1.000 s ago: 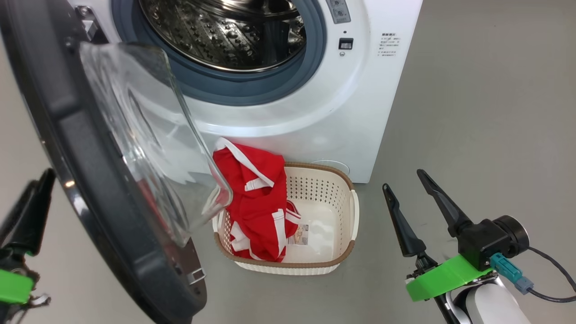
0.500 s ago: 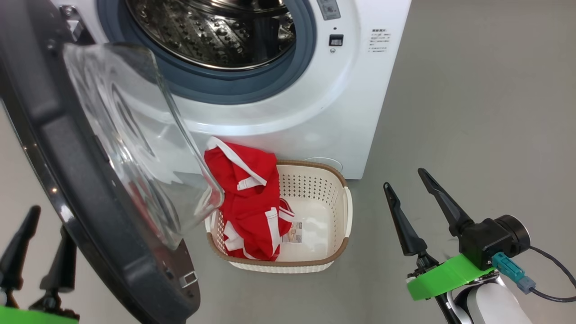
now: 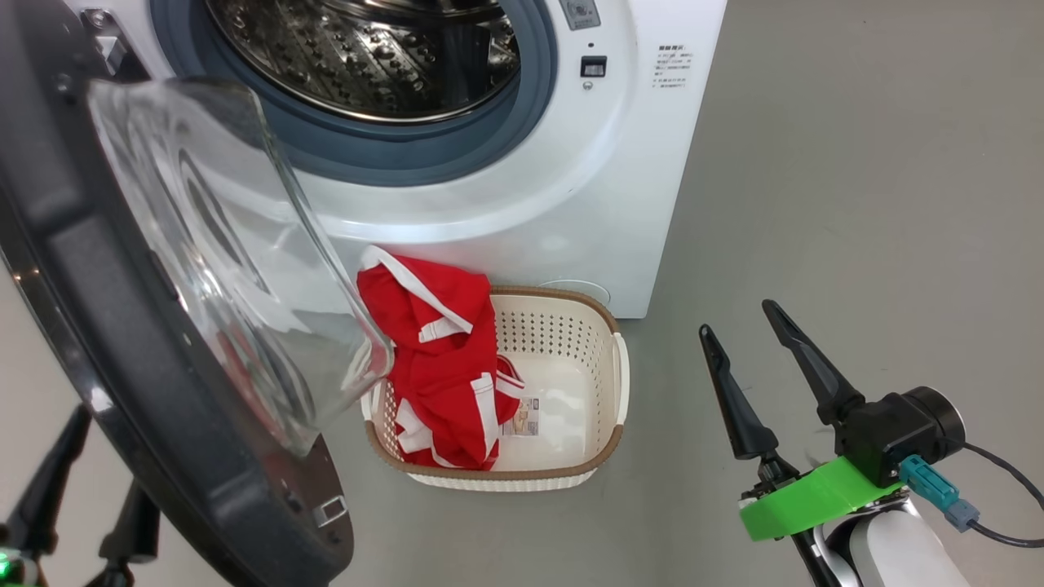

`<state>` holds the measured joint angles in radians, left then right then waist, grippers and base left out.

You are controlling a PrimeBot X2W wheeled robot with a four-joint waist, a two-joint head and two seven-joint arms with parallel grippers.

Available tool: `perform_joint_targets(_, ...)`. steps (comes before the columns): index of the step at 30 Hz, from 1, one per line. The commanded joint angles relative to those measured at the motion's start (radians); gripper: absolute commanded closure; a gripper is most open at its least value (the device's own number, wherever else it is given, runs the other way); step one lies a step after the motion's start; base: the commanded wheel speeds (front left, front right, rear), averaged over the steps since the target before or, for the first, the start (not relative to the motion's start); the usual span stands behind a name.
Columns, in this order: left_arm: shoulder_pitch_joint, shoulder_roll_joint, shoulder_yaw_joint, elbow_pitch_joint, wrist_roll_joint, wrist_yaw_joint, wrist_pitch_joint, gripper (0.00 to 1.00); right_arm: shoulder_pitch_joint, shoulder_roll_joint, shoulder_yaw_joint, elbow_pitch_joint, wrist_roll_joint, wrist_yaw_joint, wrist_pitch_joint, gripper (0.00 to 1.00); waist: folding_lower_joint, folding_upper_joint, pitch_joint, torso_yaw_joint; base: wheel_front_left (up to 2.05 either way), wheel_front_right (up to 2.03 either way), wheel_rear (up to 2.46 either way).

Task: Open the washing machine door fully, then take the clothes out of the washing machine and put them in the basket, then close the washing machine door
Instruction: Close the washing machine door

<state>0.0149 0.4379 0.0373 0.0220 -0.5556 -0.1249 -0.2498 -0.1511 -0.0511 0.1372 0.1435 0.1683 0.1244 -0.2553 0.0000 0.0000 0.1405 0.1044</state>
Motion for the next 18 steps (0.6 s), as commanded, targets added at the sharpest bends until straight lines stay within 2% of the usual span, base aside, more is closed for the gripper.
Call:
perform_joint_targets(1, -0.007, 0.018, 0.050, -0.028, 0.014, -0.006, -0.012, 0.00, -0.015, 0.001, 0.017, -0.028, 0.007, 0.006, -0.006, 0.00, 0.0000, 0.0000, 0.000, 0.000, 0.00, 0.00, 0.00)
perform_joint_targets(15, 0.006, -0.037, 0.079, -0.041, 0.029, -0.006, -0.012, 0.00, -0.011, 0.001, 0.017, -0.026, 0.001, 0.006, -0.006, 0.00, 0.0000, 0.0000, -0.001, 0.012, 0.00, 0.00, 0.00)
perform_joint_targets(16, 0.005, -0.037, 0.080, -0.040, 0.024, -0.006, -0.012, 0.42, -0.011, 0.001, 0.017, -0.026, 0.002, 0.006, -0.006, 0.00, 0.0000, 0.0000, -0.001, 0.012, 0.00, 0.00, 0.00)
perform_joint_targets(17, 0.004, -0.039, 0.083, -0.037, 0.016, -0.006, -0.012, 0.77, -0.011, 0.001, 0.017, -0.026, 0.002, 0.006, -0.006, 0.00, 0.0000, 0.0000, -0.002, 0.013, 0.00, 0.00, 0.00)
perform_joint_targets(18, 0.001, -0.042, 0.088, -0.035, 0.005, -0.006, -0.012, 1.00, -0.011, 0.001, 0.017, -0.025, 0.002, 0.006, -0.006, 0.00, 0.0000, 0.0000, -0.002, 0.014, 0.00, 0.00, 0.00)
